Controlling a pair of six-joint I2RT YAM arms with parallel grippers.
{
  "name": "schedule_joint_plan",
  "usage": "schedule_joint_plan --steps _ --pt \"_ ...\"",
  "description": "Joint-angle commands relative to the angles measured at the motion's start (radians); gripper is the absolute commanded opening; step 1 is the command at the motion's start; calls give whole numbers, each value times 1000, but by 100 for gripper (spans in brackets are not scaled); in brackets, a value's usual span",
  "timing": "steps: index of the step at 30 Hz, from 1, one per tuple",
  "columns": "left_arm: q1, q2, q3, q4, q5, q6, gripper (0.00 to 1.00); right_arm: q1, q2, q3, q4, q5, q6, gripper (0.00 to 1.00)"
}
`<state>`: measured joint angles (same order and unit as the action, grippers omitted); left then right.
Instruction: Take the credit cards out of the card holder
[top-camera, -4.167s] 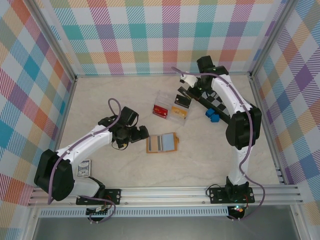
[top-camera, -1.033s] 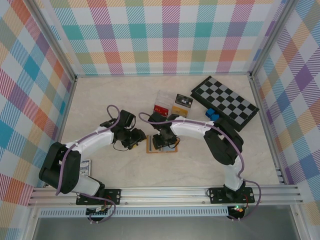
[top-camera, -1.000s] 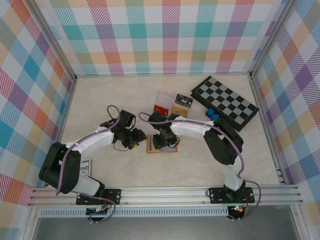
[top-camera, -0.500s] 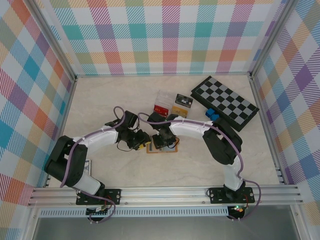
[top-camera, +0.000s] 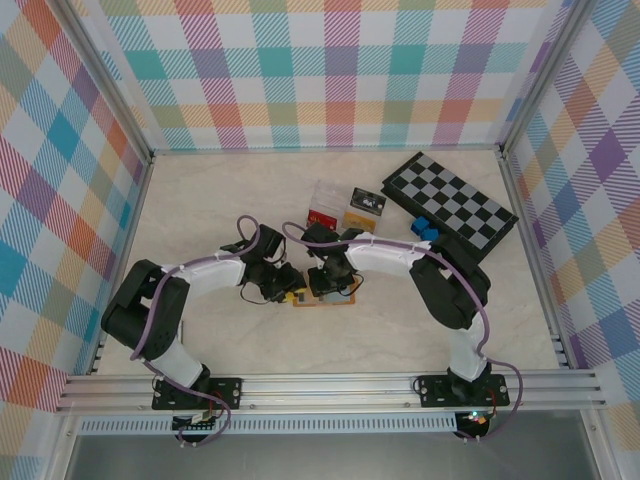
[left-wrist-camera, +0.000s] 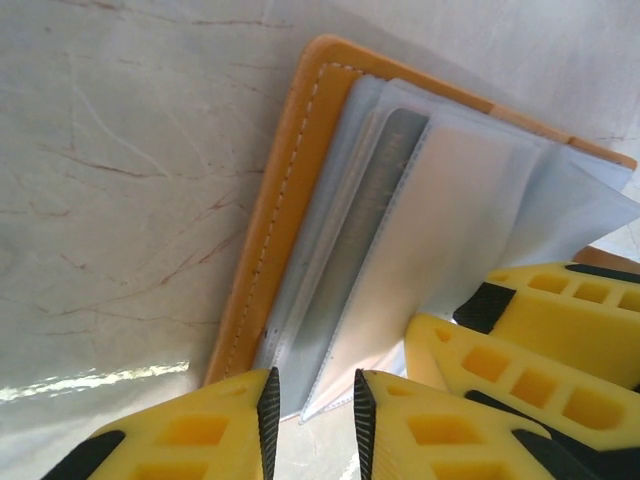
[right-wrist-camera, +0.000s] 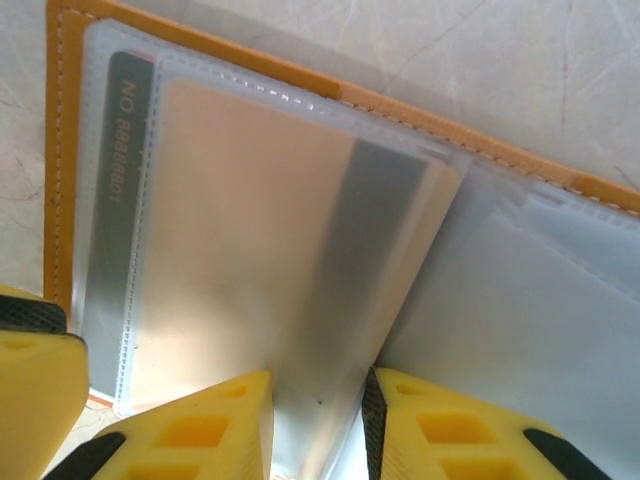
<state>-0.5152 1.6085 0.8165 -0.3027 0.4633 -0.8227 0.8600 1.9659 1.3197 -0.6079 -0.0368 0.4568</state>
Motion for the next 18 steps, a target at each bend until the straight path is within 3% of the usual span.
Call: schedule_joint_plan --steps 1,18 --pt "-8 11 7 56 23 -12 28 -8 31 -51 -20 3 2 29" --pt "-8 50 -12 87 21 -14 29 -45 -1 -97 47 -101 8 28"
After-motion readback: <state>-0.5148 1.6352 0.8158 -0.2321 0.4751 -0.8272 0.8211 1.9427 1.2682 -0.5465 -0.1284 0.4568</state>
